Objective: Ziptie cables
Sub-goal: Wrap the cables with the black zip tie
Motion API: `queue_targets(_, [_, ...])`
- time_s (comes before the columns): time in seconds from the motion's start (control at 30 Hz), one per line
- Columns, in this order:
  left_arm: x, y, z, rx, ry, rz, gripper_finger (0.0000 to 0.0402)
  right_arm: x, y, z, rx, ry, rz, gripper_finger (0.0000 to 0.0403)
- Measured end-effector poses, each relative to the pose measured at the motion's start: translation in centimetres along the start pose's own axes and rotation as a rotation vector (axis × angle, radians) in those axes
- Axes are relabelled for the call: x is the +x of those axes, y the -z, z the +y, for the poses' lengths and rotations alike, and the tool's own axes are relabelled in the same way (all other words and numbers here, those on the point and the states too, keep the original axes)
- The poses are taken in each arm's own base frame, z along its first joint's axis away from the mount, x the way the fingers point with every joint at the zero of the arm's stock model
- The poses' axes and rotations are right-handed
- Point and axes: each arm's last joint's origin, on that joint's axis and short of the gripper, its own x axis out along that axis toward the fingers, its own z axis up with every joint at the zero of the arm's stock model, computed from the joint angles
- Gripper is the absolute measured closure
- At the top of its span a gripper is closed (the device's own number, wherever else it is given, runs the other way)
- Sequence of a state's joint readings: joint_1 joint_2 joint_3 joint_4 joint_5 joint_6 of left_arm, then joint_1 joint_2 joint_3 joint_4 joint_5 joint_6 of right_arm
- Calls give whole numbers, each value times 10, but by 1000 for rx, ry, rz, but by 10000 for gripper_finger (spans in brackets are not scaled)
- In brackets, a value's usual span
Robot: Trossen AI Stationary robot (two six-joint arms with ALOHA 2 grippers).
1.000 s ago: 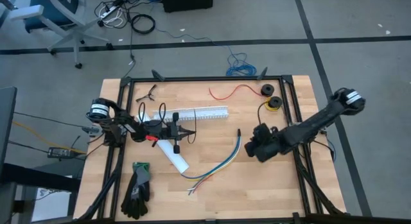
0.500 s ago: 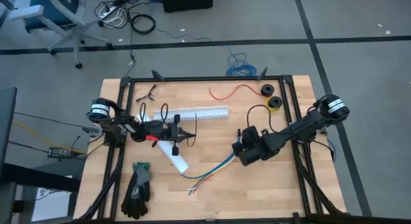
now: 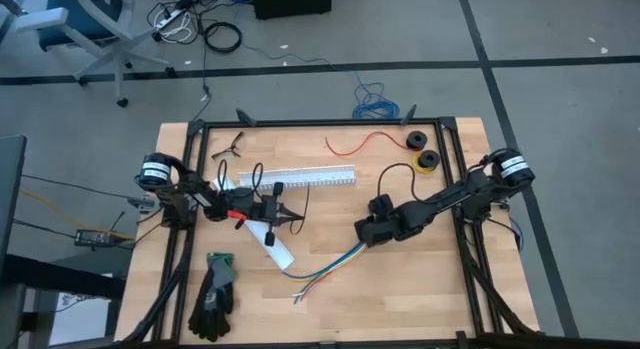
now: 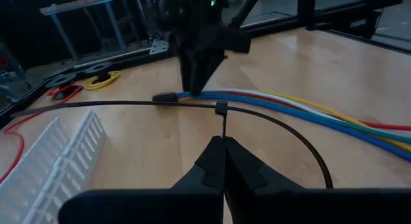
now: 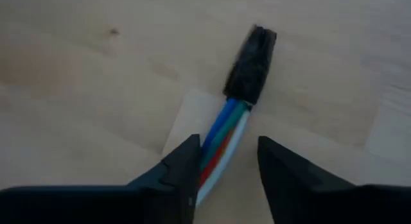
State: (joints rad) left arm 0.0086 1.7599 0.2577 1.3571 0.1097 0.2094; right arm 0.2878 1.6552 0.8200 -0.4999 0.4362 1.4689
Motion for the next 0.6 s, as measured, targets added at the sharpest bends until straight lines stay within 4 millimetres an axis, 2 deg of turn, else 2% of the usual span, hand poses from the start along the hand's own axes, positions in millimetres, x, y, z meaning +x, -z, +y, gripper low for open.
queue_targets(0.13, [0, 0, 0, 0, 9, -1, 398, 10, 1, 3, -13, 8, -6, 222])
queue_targets(0.23, [0, 0, 0, 0, 9, -1, 399, 13, 0, 3, -10, 10, -7, 223])
queue_targets(0.3, [0, 0, 1, 0, 4, -2, 399, 12, 0, 3, -31, 8, -8, 250])
queue_targets(0.47, [3, -3, 2, -45, -5, -25, 399, 8, -1, 3, -139, -2, -6, 377])
queue_targets(0.6, [7, -6, 4, -62, -6, -33, 399, -3, -1, -5, -204, 24, 46, 384])
